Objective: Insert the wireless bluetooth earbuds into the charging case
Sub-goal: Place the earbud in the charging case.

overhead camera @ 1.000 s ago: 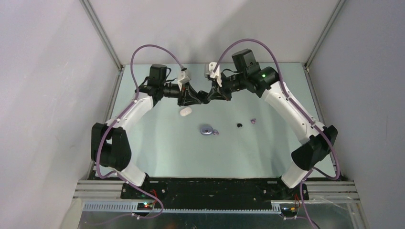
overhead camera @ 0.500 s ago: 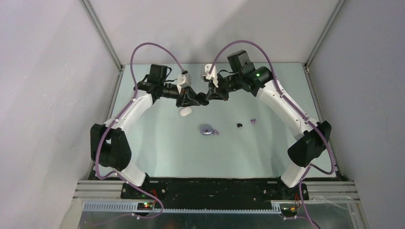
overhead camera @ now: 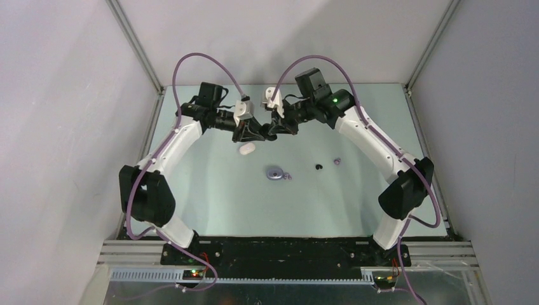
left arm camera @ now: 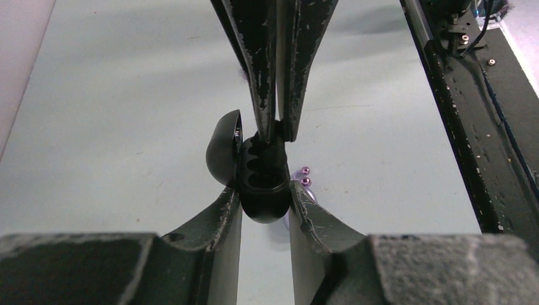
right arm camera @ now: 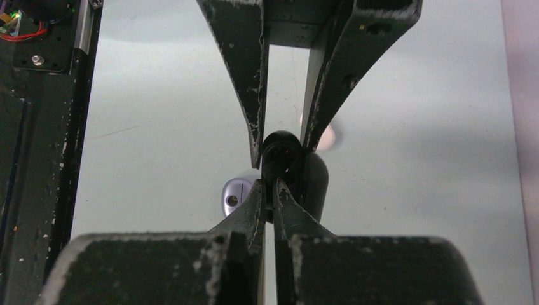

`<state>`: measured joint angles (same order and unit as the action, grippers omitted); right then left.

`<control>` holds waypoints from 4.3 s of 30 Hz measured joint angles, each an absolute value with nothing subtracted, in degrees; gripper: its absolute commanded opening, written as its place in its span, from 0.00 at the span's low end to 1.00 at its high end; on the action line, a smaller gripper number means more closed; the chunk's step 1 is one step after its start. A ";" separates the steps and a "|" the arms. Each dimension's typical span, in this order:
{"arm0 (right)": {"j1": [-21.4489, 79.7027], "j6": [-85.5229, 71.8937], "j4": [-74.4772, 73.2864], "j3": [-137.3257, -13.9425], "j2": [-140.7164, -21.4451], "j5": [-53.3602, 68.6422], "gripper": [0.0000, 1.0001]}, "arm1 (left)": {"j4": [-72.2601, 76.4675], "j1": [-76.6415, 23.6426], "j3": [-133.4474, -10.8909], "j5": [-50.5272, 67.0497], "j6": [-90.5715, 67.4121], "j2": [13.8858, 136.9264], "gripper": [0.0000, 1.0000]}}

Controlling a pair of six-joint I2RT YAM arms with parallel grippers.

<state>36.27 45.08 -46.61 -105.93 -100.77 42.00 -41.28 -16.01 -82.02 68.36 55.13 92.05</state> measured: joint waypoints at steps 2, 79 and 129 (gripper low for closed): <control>36.45 45.06 -45.78 -106.00 -100.88 41.91 0.00 | -41.74 -16.12 -82.02 68.38 55.68 92.23 0.00; 38.17 44.84 -31.59 -97.01 -93.78 42.24 0.40 | -41.12 -14.81 -82.02 71.37 53.36 92.73 0.00; 36.73 42.22 -31.05 -94.52 -97.12 36.64 0.53 | -45.71 -14.70 -82.74 71.16 58.13 92.73 0.00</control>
